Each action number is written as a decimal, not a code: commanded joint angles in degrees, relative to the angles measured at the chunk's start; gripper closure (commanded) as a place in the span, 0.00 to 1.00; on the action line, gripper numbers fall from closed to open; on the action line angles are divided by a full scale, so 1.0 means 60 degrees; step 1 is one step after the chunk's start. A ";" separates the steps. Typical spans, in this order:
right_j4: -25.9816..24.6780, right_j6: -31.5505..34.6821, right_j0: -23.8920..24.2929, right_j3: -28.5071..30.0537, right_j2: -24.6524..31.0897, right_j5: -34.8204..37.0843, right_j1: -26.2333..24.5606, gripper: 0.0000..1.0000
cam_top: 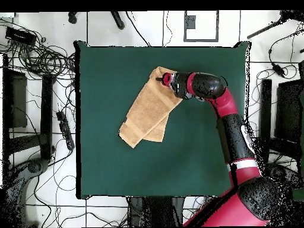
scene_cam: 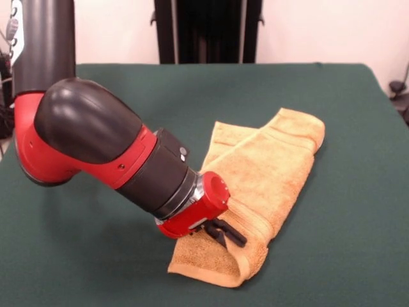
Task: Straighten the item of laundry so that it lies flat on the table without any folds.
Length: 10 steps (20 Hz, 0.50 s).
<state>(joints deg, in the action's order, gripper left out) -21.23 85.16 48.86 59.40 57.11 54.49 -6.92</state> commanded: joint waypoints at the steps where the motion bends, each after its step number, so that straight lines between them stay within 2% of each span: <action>1: -0.0267 -0.2235 -0.0331 0.0474 -0.0222 0.0425 0.0650 1.00; 5: -0.0641 -0.1155 -0.0282 0.1276 -0.0741 0.0414 0.2097 1.00; 10: -0.1361 0.0997 -0.0918 0.1836 -0.2143 0.0379 0.4195 1.00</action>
<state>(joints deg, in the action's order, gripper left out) -25.23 85.16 47.88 64.46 53.78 54.53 4.52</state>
